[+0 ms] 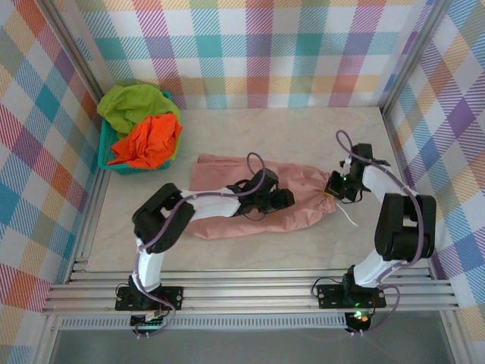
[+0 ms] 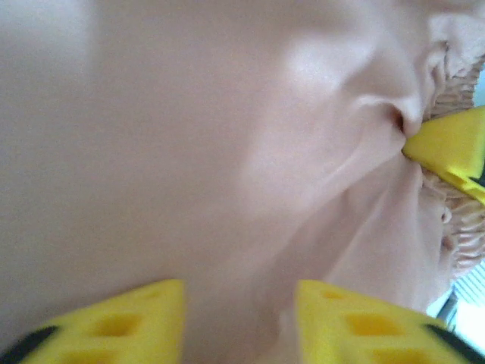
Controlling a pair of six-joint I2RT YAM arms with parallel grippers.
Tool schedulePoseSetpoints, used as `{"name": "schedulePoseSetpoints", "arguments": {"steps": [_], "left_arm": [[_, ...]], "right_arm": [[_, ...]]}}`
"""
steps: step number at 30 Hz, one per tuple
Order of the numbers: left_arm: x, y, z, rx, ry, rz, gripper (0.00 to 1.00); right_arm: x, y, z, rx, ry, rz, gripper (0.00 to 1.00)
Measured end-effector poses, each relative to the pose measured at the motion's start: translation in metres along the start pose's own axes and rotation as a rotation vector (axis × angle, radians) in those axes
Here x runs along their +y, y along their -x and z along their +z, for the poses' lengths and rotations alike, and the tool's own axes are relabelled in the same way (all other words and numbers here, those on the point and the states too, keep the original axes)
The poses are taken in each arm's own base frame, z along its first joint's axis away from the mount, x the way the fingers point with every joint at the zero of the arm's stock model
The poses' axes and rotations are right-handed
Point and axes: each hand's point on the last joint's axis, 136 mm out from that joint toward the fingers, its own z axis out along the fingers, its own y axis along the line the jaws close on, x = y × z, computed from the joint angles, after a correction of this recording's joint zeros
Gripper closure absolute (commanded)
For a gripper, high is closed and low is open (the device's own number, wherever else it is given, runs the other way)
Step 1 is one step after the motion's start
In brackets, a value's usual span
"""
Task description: Fold and stack the shorts
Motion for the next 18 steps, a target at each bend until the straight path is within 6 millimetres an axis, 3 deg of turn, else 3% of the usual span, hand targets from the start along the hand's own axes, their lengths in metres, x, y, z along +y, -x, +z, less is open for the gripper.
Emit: {"name": "schedulePoseSetpoints", "arguments": {"steps": [5, 9, 13, 18], "left_arm": [[-0.020, 0.034, -0.064, -0.137, -0.022, 0.063, 0.01], [-0.017, 0.041, -0.101, -0.205, -0.011, 0.092, 0.00], [0.012, 0.028, -0.108, -0.198, 0.057, 0.097, 0.00], [0.057, 0.006, -0.100, -0.148, 0.150, 0.077, 0.04]], "right_arm": [[0.015, 0.029, -0.065, -0.144, -0.163, -0.149, 1.00], [0.010, 0.040, -0.110, -0.204, -0.339, -0.235, 1.00], [0.013, 0.044, -0.146, -0.235, -0.490, -0.328, 1.00], [0.042, 0.056, -0.174, -0.277, -0.624, -0.462, 1.00]]}}
